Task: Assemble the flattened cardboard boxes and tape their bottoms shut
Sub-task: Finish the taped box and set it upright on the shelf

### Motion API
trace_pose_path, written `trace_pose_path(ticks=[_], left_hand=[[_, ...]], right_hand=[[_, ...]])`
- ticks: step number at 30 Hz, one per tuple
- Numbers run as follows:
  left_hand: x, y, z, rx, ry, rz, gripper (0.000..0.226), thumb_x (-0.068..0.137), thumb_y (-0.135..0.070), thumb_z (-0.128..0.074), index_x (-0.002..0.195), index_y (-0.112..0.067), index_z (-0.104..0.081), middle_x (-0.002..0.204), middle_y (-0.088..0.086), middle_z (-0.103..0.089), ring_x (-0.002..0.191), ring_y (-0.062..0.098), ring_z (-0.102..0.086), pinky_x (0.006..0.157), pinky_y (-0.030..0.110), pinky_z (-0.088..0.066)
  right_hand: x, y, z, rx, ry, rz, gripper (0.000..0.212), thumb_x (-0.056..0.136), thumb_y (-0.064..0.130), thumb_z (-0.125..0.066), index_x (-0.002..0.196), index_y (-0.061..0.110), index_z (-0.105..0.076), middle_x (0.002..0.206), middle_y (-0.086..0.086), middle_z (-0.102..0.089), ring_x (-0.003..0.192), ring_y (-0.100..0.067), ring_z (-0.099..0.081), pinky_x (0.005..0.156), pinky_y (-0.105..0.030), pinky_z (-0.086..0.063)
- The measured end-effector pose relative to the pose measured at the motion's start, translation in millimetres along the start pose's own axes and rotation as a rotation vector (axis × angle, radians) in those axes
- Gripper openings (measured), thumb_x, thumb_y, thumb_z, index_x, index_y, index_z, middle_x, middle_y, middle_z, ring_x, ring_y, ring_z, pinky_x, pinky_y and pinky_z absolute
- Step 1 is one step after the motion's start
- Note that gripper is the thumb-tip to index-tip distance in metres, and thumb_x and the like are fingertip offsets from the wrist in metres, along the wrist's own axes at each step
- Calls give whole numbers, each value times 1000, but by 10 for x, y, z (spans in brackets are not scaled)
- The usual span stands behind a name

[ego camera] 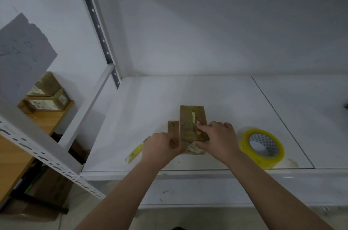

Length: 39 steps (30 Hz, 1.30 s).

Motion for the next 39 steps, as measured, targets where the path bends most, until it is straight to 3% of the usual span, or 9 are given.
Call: trace_pose_path(ticks=[4,8,12,16,25,30,34,36,39], left_hand=[[-37,-49,-152,55,-71,-69,28,94,-43,-54,93,-20,-70,80,-2,-70,75,17,-64,62,29,-47],[-85,53,-202,-41,-55,-102,36,91,-49,-56,74,-18,-61,63,-4,-60,59,14,-56,54,28,-43],[-53,243,-127,-141,-98,-108,56,89,-60,-31,75,-18,-65,65,-4,-66,59,13,-60,64,35,-52],[27,253,-77,-185,-52,-146,20,88,-32,-66,107,-26,-70,88,-11,-74,80,7,-68,78,32,-55],[96,-28,-130,-92,-62,-55,29,85,-44,-68,97,-21,-55,87,-10,-68,83,13,-65,71,33,-53],[128,-139,-18,-16,17,-38,49,83,-46,-69,118,-20,-46,113,-6,-54,99,17,-59,71,29,-45],[247,-294,-2,139,108,-262,74,84,-36,-71,146,-24,-32,153,-6,-28,141,17,-25,100,36,-46],[305,-313,-35,213,170,-293,71,90,-31,-65,151,-29,-28,160,-10,-20,148,14,-10,112,35,-35],[375,-296,-46,264,181,-275,69,90,-33,-65,150,-35,-30,159,-14,-21,149,12,-10,116,34,-28]], right_hand=[[-5,-19,-7,25,8,-20,66,86,64,-54,145,40,-39,112,4,-59,105,-16,-57,97,-32,-32],[19,-12,26,19,33,-38,65,84,66,-56,143,43,-41,109,4,-59,104,-16,-57,96,-33,-32],[36,-18,39,49,62,-53,67,82,67,-57,143,42,-42,109,5,-58,103,-15,-56,98,-33,-31],[40,-15,55,50,79,-54,67,82,67,-59,142,41,-43,109,5,-58,103,-15,-56,99,-33,-30],[36,-56,58,8,107,11,68,87,61,-56,148,39,-34,119,2,-55,113,-17,-53,108,-35,-24],[28,-64,7,42,85,5,64,88,55,-60,146,40,-36,117,3,-54,111,-18,-54,108,-35,-25],[10,-110,15,34,90,25,61,93,51,-54,149,43,-30,119,4,-54,113,-18,-53,110,-37,-21],[-18,-139,24,21,101,59,62,96,50,-49,152,42,-21,126,5,-54,119,-18,-50,112,-38,-16],[-101,-154,-25,61,-2,25,70,94,55,-50,152,28,-22,131,6,-58,120,-19,-53,110,-37,-21]])
Point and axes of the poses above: each hand's wrist, its own x-axis towards the middle knuckle, its own z-axis out of the back of the hand, y = z × x, the point moved 1 cm from there along x, towards the middle knuckle
